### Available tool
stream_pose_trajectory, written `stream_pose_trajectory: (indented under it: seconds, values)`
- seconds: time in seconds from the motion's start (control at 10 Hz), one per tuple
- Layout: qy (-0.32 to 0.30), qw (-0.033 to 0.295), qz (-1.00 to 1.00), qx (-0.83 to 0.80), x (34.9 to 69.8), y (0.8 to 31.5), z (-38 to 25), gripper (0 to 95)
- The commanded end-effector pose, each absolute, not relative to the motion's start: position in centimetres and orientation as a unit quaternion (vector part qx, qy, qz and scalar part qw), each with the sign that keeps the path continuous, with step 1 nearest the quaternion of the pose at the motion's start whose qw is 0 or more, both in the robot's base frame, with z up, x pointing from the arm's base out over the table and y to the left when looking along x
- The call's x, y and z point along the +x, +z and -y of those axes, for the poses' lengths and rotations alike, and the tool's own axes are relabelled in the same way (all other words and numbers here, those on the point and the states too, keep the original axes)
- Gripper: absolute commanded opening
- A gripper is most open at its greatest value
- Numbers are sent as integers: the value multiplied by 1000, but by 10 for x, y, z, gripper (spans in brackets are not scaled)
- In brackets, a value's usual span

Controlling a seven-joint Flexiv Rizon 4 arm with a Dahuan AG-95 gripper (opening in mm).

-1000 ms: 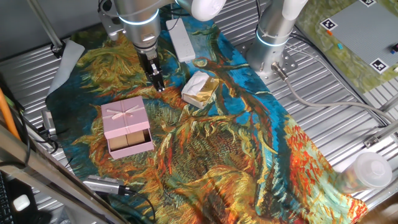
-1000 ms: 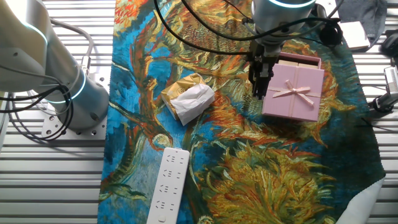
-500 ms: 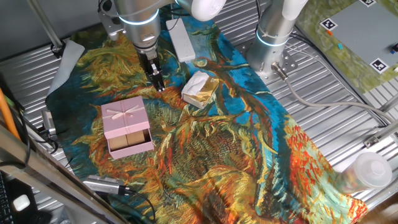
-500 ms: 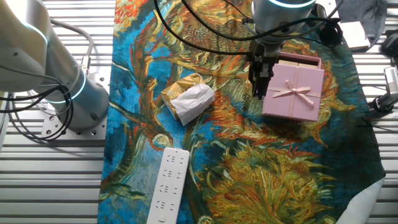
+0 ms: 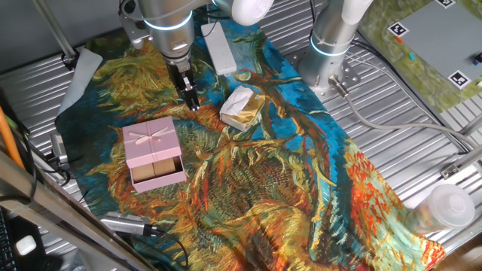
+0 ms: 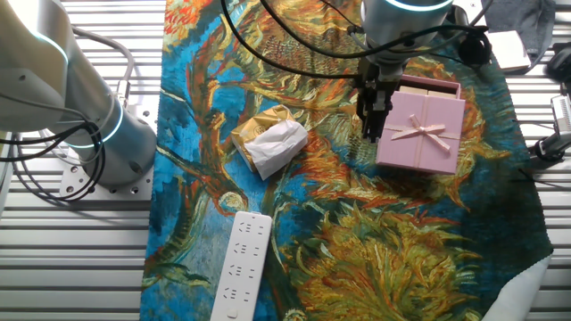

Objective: Slide the outer casing onto the gift box

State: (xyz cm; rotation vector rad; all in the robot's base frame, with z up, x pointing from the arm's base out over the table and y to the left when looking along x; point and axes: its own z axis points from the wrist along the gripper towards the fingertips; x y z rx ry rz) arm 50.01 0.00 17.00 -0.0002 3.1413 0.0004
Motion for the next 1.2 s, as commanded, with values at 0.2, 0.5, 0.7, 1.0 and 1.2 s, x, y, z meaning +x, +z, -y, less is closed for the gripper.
stream_pose_trajectory:
  seconds: [0.2,0.5,0.7,1.0,1.2]
  values:
    - [6,10,-1000,-12,500,170,0,0]
    - [6,10,-1000,-12,500,170,0,0]
    - [6,9,-1000,-12,500,170,0,0]
    - [6,9,-1000,-12,500,170,0,0]
    - [6,9,-1000,-12,500,170,0,0]
